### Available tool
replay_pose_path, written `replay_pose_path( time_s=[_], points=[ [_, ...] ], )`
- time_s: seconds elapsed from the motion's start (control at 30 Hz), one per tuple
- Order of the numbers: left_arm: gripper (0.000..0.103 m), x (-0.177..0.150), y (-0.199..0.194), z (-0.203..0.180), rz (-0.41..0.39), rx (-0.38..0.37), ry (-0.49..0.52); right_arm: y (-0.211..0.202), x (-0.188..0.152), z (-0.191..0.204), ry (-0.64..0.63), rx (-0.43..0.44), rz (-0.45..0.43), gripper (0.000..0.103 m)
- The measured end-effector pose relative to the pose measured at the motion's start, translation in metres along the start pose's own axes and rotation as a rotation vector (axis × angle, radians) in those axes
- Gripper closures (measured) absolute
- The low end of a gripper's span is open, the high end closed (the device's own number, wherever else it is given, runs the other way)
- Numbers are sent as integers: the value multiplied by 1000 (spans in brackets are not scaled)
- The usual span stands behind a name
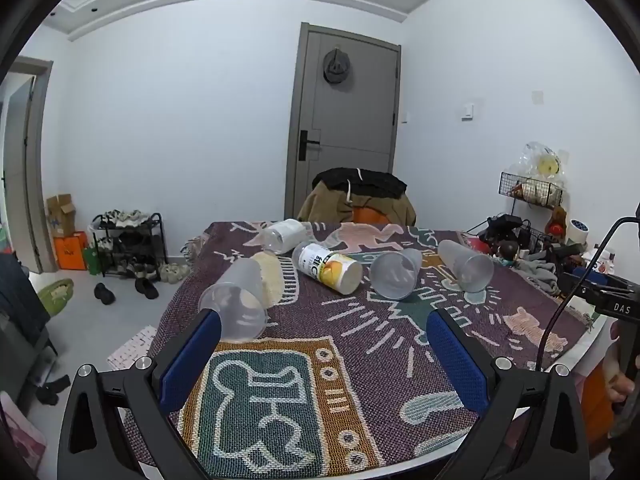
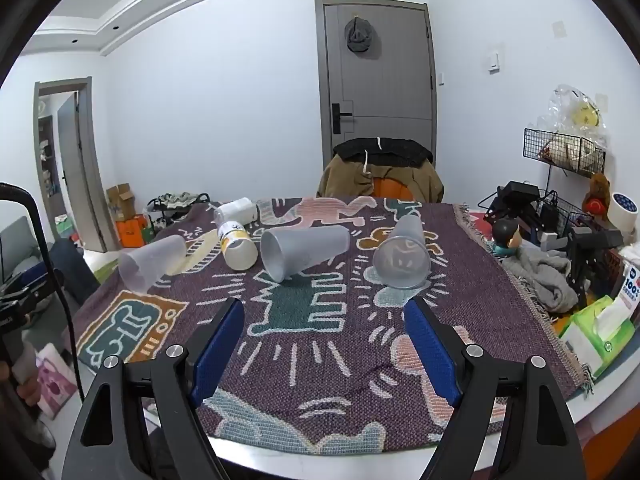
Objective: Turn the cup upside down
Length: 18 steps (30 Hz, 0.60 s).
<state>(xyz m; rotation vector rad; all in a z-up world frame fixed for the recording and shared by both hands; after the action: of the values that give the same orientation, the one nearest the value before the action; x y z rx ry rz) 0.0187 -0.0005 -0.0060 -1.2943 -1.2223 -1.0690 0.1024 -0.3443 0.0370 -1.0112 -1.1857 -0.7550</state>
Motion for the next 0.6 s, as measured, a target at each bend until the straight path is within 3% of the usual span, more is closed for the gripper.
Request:
replay_pose_path(
  time_s=[0.6],
  points=[
    [0, -2, -4, -4, -2, -10, 15, 0, 0, 0, -9, -2, 1, 21]
  ],
)
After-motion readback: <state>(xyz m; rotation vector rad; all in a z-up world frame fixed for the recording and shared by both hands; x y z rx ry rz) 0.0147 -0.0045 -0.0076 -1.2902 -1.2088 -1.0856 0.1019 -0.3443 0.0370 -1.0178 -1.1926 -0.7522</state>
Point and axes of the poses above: each gripper's, at about its wrist camera, not at the fingertips, and y roughly the way its jaws point, z to its left, x to its top, the point moved 2 cm from there along y, roughly the way its jaws point, and after that the axes turned 14 degrees about -z, right-handed, at the moved point
